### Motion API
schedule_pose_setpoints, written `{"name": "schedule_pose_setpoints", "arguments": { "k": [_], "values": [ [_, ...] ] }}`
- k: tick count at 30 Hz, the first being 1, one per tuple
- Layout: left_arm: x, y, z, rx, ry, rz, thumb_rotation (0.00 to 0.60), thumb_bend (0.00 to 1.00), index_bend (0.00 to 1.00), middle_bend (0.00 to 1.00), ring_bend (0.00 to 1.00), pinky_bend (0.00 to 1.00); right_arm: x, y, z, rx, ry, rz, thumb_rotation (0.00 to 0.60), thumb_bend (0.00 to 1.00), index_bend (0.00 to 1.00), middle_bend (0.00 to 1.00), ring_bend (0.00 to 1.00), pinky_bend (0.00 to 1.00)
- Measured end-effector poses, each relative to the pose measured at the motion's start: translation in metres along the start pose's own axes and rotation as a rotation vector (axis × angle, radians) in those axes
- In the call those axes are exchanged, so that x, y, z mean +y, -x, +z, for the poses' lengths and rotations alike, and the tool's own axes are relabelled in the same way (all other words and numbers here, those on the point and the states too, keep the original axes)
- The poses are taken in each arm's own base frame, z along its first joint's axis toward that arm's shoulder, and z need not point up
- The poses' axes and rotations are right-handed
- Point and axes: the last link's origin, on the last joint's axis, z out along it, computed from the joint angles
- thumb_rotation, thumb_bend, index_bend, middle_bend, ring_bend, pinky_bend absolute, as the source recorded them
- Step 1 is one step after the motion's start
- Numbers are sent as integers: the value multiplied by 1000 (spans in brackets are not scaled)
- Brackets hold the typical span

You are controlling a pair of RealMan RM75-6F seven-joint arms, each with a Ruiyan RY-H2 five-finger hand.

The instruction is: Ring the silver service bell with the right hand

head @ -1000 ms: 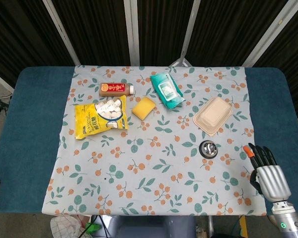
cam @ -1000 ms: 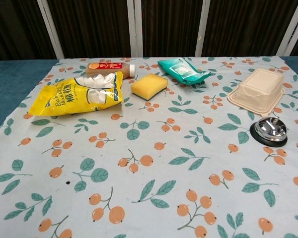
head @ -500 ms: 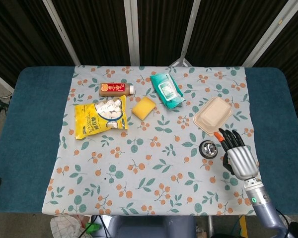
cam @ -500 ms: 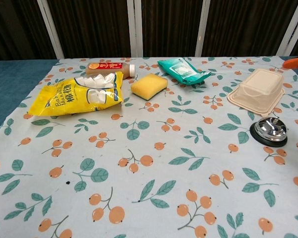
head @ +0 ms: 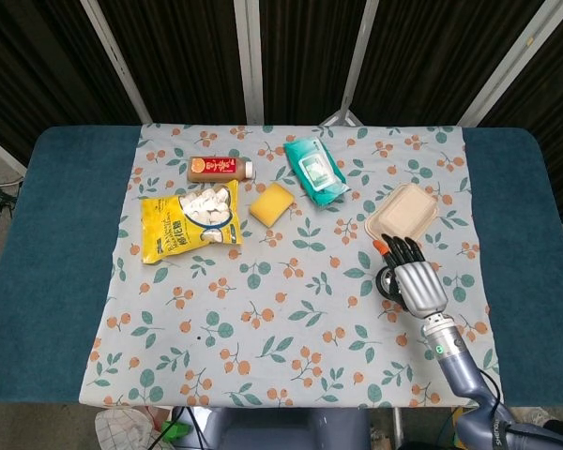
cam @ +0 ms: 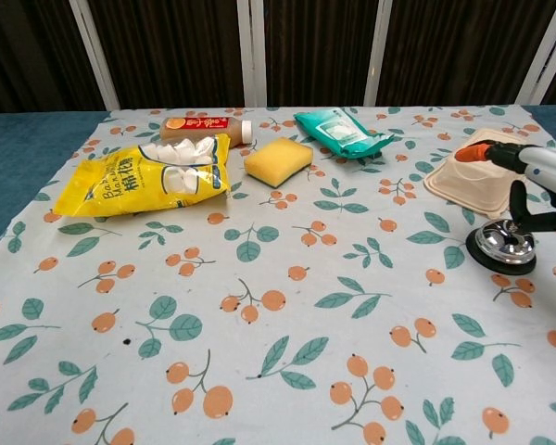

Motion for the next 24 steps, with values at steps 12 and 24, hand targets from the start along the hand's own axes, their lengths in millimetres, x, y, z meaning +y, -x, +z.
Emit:
{"name": "schedule_pose_setpoints", "arguments": {
  "k": [12, 24],
  "values": [
    [0, 3, 2, -5, -16, 18, 600, 467, 38, 0, 0, 73, -1, 30, 19, -28, -17, 40, 600, 978, 120, 0, 0, 0],
    [3, 8, 5, -20, -21, 40, 600, 467, 38, 0, 0, 73, 9, 56, 16, -85, -2, 63, 600, 978, 120, 0, 0, 0]
  ]
}}
